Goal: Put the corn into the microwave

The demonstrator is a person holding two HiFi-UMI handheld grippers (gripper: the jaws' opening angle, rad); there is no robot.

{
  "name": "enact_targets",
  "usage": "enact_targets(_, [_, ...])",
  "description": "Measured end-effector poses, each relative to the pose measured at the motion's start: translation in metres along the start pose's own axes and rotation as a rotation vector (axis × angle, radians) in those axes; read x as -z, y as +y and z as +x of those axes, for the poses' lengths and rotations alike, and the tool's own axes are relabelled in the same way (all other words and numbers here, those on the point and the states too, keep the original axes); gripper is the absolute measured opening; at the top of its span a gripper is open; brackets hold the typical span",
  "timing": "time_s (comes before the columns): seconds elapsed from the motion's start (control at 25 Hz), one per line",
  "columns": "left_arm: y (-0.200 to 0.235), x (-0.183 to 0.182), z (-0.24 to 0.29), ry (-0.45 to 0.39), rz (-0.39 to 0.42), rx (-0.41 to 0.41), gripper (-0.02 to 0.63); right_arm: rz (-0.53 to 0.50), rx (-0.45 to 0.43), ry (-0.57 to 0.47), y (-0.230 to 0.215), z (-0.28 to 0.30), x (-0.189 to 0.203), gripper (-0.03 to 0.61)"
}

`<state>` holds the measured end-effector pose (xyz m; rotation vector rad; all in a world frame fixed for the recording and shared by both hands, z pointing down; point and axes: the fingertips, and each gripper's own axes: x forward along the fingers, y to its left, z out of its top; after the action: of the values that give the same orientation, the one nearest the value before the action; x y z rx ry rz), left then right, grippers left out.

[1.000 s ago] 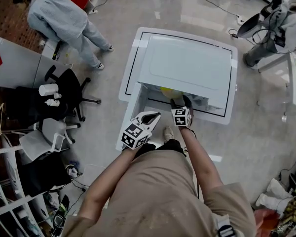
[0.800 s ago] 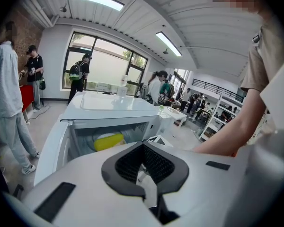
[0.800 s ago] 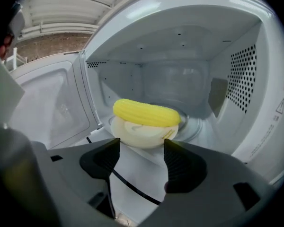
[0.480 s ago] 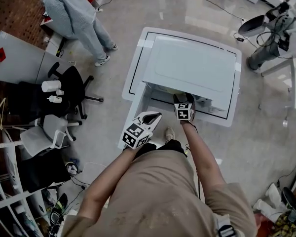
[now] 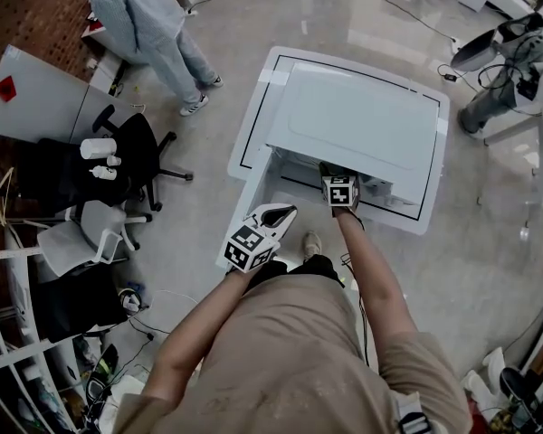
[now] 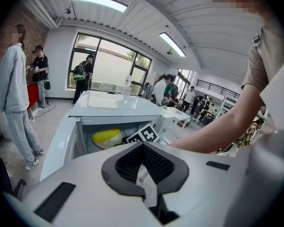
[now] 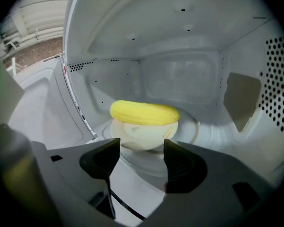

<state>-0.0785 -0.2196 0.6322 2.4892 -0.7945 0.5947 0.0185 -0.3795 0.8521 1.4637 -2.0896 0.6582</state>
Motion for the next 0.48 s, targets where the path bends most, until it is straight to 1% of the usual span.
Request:
enact_targets(0.08, [-0.001, 0.001, -0.001, -0.002, -0.007, -0.005, 0.002, 0.007, -0.010, 0.016, 0.002, 0.002, -0.002, 0.276])
enact_targets(0.2, [-0.003, 0.003, -0.003, -0.006, -0.020, -0.018, 0.002, 0.002, 0.003, 0.057, 0.002, 0.003, -0.004, 0.276])
enact_targets(0.28, [-0.004, 0.003, -0.004, -0.011, -0.028, -0.024, 0.002, -0.006, 0.013, 0.066, 0.001, 0.003, -0.006, 0.276])
enact_targets(0.4, [-0.008, 0.004, -0.008, -0.027, -0.037, -0.024, 0.002, -0.027, 0.019, 0.016, 0.002, -0.005, -0.016, 0.276])
enact_targets(0.48, [-0.012, 0.006, -0.014, -0.042, -0.041, -0.018, 0.002, -0.038, -0.003, -0.021, 0.010, -0.018, -0.017, 0.276])
